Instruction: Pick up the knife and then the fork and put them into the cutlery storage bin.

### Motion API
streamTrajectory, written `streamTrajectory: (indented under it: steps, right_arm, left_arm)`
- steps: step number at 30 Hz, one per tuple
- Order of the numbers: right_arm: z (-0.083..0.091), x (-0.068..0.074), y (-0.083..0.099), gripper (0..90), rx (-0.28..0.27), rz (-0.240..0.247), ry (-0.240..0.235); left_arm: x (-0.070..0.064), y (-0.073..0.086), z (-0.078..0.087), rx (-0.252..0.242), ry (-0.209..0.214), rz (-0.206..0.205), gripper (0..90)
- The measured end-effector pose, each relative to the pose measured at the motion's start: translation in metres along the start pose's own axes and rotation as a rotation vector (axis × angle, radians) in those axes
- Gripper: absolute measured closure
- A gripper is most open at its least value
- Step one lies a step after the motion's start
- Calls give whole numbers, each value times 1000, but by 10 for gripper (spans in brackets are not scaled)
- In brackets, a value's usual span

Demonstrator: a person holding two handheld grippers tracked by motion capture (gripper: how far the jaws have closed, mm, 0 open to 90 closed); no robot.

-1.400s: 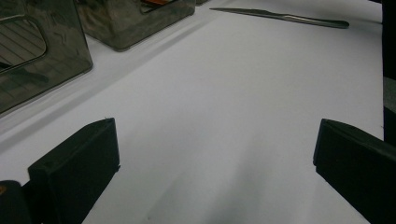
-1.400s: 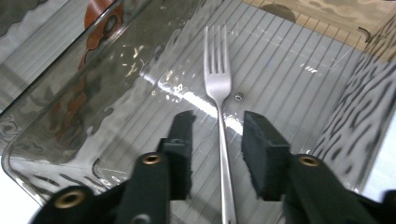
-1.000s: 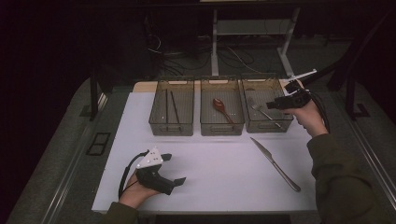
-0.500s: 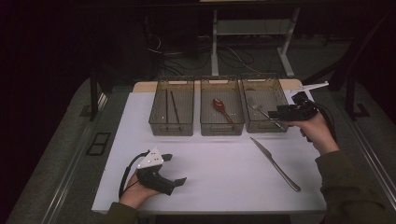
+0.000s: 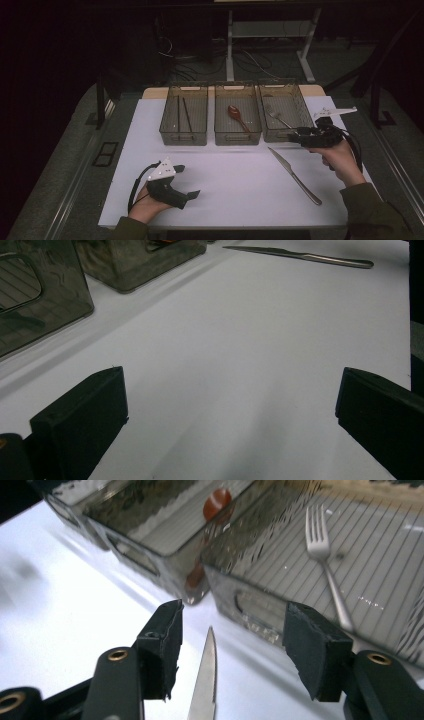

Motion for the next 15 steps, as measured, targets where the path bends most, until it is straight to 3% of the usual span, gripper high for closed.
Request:
streamTrajectory:
  steps: [8, 12, 15]
  right_arm:
    - [3, 13, 22, 385, 82, 2, -20]
    - [4, 20, 35, 414, 150, 31, -35]
    - [6, 23, 43, 427, 200, 61, -19]
  left_arm:
    - [2, 0, 1, -4, -8, 8, 0]
    - [2, 1, 1, -3, -13, 13, 0]
    - [2, 0, 0, -7, -13, 13, 0]
Point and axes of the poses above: each handheld gripper's, and its own axes: z roughly backward along the jaws, y roughly out of its underside, x roughly to its left, the point moved 8 cm from there along -z, roughly forward along the jaws, and after that the axes turned 12 degrees about -x, right-handed, at the moved point
